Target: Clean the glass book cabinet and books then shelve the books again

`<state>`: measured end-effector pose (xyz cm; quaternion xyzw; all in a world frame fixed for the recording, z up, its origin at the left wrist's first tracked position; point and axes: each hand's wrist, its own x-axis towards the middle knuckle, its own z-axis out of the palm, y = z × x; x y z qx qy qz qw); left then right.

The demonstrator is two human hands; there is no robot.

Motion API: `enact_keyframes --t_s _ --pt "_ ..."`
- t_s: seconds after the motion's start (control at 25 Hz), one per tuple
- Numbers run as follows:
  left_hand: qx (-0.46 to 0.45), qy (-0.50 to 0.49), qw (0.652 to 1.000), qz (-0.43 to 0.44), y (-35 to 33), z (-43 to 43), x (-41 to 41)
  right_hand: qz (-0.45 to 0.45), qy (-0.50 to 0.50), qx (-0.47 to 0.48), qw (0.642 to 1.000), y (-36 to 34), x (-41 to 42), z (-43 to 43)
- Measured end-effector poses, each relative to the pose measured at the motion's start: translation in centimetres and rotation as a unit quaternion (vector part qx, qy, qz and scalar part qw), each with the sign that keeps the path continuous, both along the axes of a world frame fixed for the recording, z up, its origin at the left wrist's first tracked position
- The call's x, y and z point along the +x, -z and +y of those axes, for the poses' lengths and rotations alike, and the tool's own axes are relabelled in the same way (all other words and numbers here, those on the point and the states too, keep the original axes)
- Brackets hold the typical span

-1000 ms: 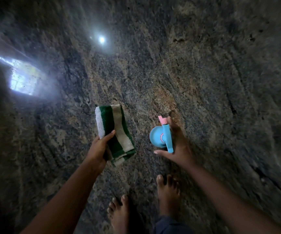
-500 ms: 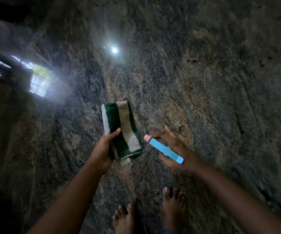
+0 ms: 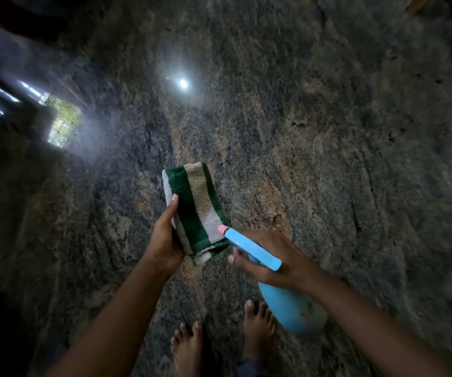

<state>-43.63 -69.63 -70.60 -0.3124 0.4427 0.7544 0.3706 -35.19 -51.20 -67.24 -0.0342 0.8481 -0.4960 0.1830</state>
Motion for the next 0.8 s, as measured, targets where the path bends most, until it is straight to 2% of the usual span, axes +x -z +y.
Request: enact_keyframes --t_s 0.12,0.28,0.32,0.44,0.52,0.6,0.68,0.76,0.8 --pt "0.002 -0.002 1.0 0.003 -0.3 0.0 -0.5 -0.005 0.018 -0.053 0.998 -1.3 0.0 -0.8" --pt "-0.004 -0.024 1.0 0.01 -0.4 -0.4 -1.1 0.029 0.076 0.085 0.993 -0.6 -0.5 -2.5" --pt "-0.007 -0.025 1.0 0.01 -0.5 -0.5 -1.3 0.023 0.095 0.089 0.991 -0.6 -0.7 -2.5" --pt "-0.009 -0.023 1.0 0.006 -0.5 -0.9 -1.6 -0.022 0.113 -0.022 0.993 -1.1 -0.5 -1.9" --pt "0.001 -0.028 1.0 0.008 -0.7 -1.0 -1.8 -0.018 0.099 -0.046 0.994 -1.5 -0.2 -2.0" --pt "0.005 -0.034 0.999 0.014 -0.7 -1.1 -2.1 0.024 0.087 0.023 0.996 -1.1 0.0 -2.7" --pt "0.001 -0.043 0.999 0.016 -0.7 -1.4 -2.4 0.024 0.084 0.087 0.992 -0.7 0.1 -3.1" --pt "-0.004 -0.045 0.999 0.012 -0.8 -1.6 -2.6 -0.005 0.086 0.09 0.992 -0.5 0.4 -2.8" --pt "-0.005 -0.045 0.999 0.009 -0.8 -1.6 -2.6 -0.019 0.088 0.063 0.994 -0.5 0.6 -2.6"
